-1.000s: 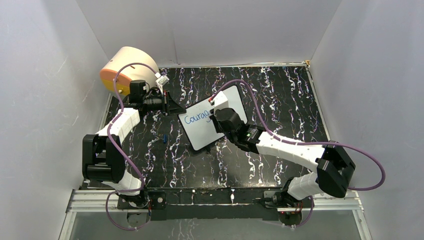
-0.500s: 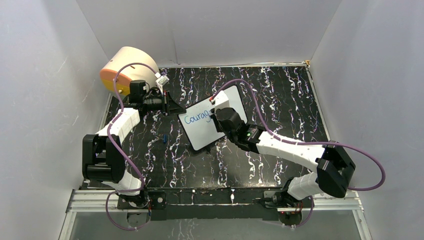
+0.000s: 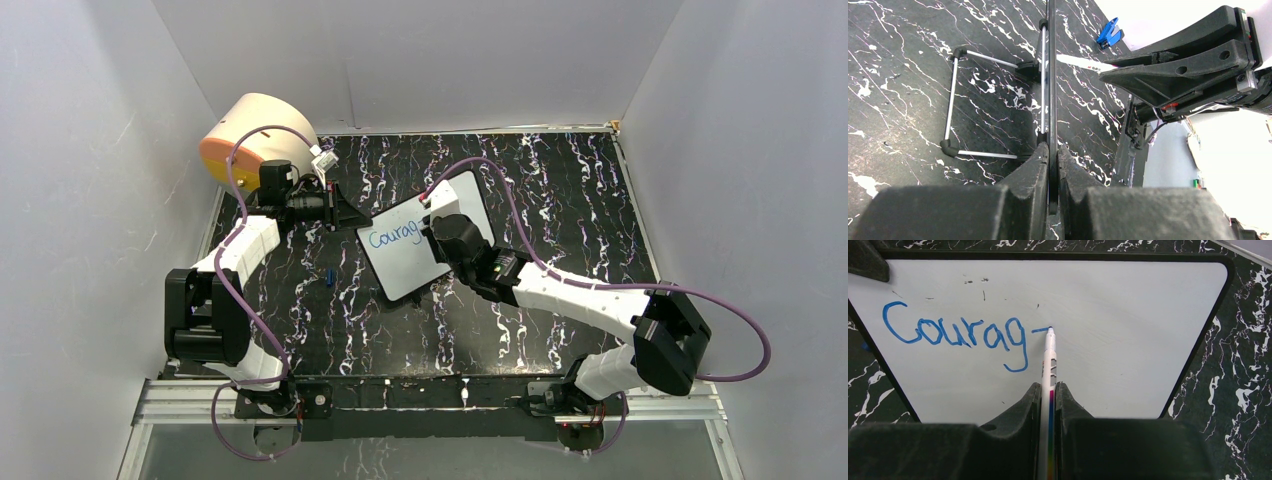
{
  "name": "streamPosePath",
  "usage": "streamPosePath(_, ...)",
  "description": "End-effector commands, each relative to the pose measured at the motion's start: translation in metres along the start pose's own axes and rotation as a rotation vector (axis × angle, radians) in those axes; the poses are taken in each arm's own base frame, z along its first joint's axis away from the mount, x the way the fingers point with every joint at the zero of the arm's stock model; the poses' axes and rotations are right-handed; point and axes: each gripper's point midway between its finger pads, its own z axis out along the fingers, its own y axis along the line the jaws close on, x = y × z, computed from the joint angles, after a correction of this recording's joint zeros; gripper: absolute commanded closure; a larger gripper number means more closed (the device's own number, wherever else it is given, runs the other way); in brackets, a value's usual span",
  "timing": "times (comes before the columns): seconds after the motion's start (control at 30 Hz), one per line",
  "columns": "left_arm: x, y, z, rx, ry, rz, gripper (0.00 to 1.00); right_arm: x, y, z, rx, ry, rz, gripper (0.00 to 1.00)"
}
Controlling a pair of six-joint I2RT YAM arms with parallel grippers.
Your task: Write a sentence on the whiteboard
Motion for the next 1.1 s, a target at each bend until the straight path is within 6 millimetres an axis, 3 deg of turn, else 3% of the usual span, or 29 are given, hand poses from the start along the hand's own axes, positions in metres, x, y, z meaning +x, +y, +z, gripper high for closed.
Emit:
streamPosePath(0.0, 0.011, 0.007, 0.003, -0.018, 0.033, -0.037, 1.0, -0.036, -0.002, 0.001, 0.009, -0.102, 0.042, 1.0)
streamPosePath(0.5, 0.011, 0.008, 0.003, -0.017, 0.034, -0.039, 1.0, -0.044, 0.01, 0.003, -0.05, -0.117, 0.032, 1.0)
streamPosePath(1.07, 0.011, 0.009, 0.003, -0.022, 0.034, -0.04, 1.0, -0.01, 0.014, -0.004, -0.093, -0.002, 0.015, 1.0)
